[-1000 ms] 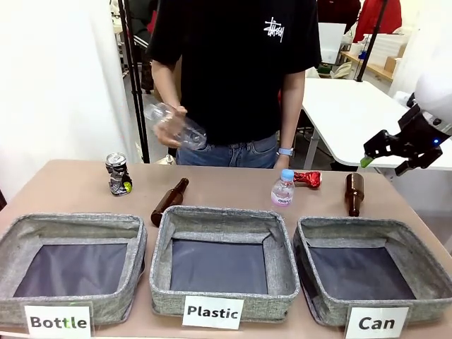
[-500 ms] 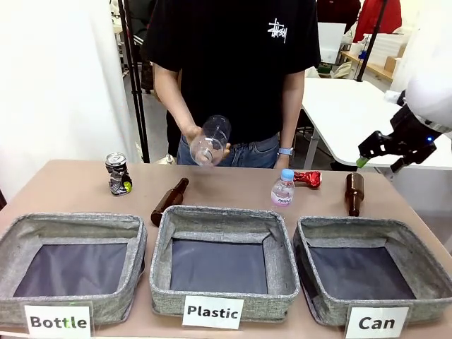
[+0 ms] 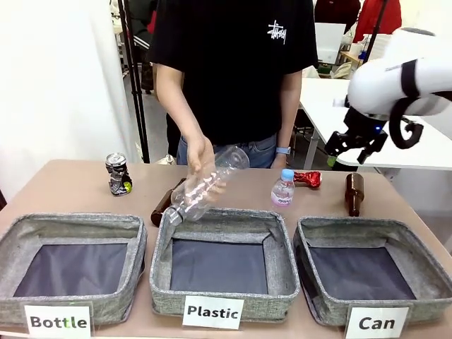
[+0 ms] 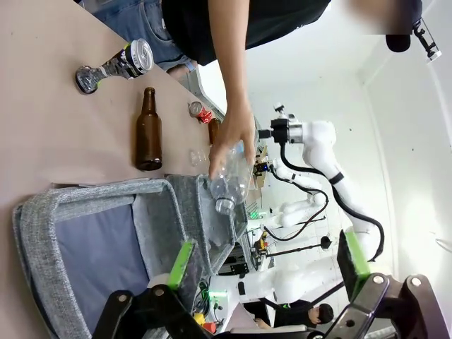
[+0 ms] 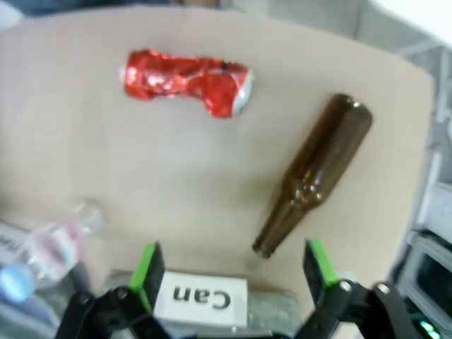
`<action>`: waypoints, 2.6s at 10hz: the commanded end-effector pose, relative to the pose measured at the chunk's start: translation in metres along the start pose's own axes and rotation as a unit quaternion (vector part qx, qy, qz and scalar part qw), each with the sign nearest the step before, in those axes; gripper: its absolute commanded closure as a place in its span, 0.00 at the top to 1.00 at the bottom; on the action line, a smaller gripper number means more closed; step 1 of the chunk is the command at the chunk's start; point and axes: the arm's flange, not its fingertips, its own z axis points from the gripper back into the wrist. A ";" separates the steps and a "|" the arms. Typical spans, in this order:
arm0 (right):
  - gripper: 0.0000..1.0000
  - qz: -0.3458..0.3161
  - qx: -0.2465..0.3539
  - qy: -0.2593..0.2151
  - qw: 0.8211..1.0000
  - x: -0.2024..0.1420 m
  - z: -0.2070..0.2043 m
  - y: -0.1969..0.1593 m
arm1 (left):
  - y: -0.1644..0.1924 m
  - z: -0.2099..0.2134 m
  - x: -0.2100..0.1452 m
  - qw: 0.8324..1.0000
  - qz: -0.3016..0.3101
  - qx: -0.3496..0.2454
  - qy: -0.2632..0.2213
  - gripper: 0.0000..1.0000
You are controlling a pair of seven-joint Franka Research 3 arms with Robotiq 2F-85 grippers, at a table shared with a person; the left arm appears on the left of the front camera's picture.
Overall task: Sort the can waste into the basket.
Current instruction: Pick up the can waste from the table and place it in the right Fabric basket.
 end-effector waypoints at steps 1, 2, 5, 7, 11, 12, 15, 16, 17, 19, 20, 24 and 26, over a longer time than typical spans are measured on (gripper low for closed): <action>1.00 -0.016 -0.019 0.062 0.998 0.051 -0.016 0.004 | -0.001 0.001 -0.002 1.000 -0.012 -0.006 0.002 1.00; 1.00 -0.029 -0.025 0.070 0.997 0.070 -0.035 0.008 | -0.001 0.001 -0.002 1.000 -0.012 -0.006 0.002 1.00; 1.00 -0.014 -0.021 0.082 0.996 0.100 -0.069 0.019 | -0.001 0.001 -0.002 1.000 -0.012 -0.006 0.002 1.00; 1.00 0.054 0.010 0.067 0.996 0.102 -0.067 0.017 | -0.001 0.001 -0.002 1.000 -0.012 -0.006 0.002 1.00; 1.00 0.617 0.111 0.063 0.776 0.083 -0.060 0.009 | -0.001 0.001 -0.002 1.000 -0.012 -0.006 0.002 1.00; 1.00 0.670 0.114 0.038 0.732 0.079 -0.064 0.007 | -0.001 0.001 -0.002 1.000 -0.012 -0.006 0.002 1.00; 1.00 0.794 0.148 -0.023 0.589 0.067 -0.075 0.007 | -0.001 0.001 -0.002 1.000 -0.012 -0.006 0.002 1.00; 1.00 0.799 0.152 -0.024 0.582 0.068 -0.077 0.010 | -0.001 0.001 -0.002 1.000 -0.012 -0.006 0.002 1.00; 1.00 0.785 0.142 -0.018 0.603 0.068 -0.077 0.015 | -0.001 0.001 -0.002 1.000 -0.012 -0.006 0.002 1.00; 1.00 0.672 0.080 0.021 0.736 0.079 -0.080 0.017 | -0.001 0.001 -0.002 1.000 -0.012 -0.006 0.002 1.00; 1.00 0.672 0.080 0.021 0.736 0.079 -0.080 0.017 | -0.001 0.001 -0.002 1.000 -0.012 -0.006 0.002 1.00; 1.00 0.693 0.048 -0.017 0.719 0.100 -0.102 0.023 | -0.001 0.001 -0.002 1.000 -0.012 -0.006 0.002 1.00; 1.00 0.682 0.039 -0.014 0.730 0.120 -0.126 0.030 | -0.001 0.001 -0.002 1.000 -0.012 -0.006 0.002 1.00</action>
